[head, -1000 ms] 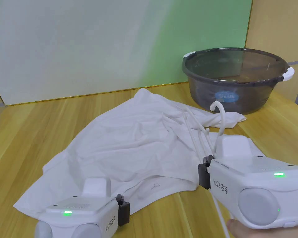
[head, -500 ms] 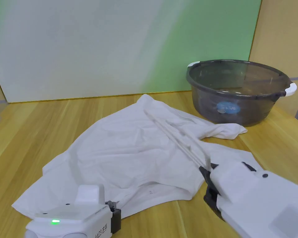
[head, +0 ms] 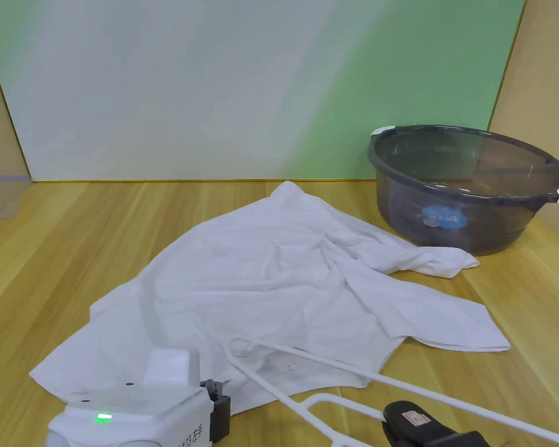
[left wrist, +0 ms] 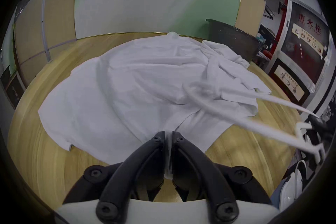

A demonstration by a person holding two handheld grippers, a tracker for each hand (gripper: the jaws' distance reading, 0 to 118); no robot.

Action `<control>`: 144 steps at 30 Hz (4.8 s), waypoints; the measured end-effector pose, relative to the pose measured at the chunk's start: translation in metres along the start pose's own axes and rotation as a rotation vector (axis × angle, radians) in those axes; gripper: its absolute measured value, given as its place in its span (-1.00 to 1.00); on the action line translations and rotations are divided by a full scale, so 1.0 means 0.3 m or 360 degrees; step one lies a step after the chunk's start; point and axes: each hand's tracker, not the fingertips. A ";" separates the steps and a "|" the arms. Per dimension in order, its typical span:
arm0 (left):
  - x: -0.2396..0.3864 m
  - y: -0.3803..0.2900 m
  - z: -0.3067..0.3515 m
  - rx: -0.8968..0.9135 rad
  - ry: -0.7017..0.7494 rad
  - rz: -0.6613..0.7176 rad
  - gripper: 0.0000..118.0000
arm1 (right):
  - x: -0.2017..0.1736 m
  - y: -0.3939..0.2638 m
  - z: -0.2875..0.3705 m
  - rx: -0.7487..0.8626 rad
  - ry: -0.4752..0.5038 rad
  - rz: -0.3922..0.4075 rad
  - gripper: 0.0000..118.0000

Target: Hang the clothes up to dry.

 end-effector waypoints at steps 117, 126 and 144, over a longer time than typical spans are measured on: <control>0.119 0.098 0.308 0.0506 -0.0132 -0.0101 -1.00 | 0.248 0.036 -0.447 -0.0002 0.1101 -0.1819 -0.92; 0.175 0.101 0.370 0.0579 -0.0205 -0.0196 -1.00 | 0.254 0.051 -0.471 0.0005 0.1092 -0.1873 -0.92; -0.003 -0.012 0.358 0.0414 -0.0238 -0.0470 0.06 | 0.262 -0.040 -0.522 0.0148 0.1065 -0.1907 -0.92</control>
